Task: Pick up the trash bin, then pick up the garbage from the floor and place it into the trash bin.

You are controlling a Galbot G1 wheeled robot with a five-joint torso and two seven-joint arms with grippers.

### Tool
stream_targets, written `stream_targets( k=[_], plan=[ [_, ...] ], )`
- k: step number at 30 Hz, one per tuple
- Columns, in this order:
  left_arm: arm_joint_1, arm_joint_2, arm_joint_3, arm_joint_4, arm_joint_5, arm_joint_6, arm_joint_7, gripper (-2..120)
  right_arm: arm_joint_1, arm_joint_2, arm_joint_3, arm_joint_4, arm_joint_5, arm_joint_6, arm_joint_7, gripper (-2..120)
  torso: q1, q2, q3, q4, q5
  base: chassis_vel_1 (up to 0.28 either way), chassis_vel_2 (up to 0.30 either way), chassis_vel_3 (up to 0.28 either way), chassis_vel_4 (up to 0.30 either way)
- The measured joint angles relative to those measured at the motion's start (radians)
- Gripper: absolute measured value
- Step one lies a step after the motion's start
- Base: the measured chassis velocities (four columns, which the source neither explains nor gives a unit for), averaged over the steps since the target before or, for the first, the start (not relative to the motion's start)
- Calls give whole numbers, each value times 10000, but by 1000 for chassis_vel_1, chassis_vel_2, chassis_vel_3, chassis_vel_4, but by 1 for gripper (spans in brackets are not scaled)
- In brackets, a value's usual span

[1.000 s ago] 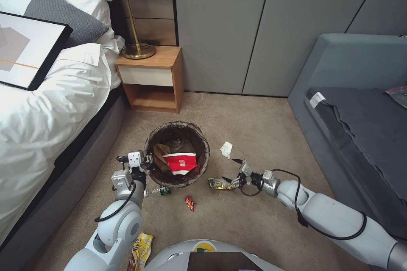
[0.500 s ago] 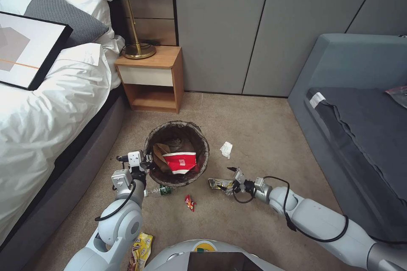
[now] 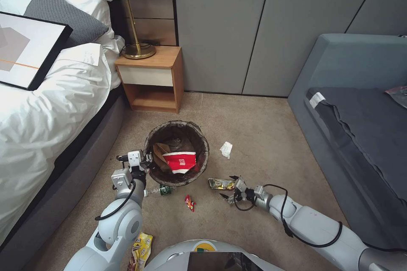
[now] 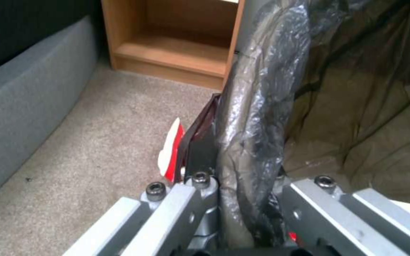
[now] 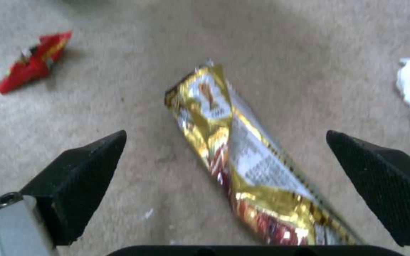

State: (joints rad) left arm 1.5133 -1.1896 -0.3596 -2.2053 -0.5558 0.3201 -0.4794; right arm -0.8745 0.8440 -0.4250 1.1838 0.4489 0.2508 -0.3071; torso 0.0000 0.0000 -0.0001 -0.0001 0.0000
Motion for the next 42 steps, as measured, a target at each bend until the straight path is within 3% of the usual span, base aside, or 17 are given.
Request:
stream_targets(
  k=[15,42],
  plan=[
    [34,77,-28,-19,-31,-24,3,4,175,432,221,-1268,-323,155,-147,100,0,0,0,1,0,0,0,0,0],
    [-12,182,-103,72,-134,-103,3,4,853,1003,49,-2320,-570,160,-132,100,0,0,1,1,-1,0,0,0,0]
  ],
)
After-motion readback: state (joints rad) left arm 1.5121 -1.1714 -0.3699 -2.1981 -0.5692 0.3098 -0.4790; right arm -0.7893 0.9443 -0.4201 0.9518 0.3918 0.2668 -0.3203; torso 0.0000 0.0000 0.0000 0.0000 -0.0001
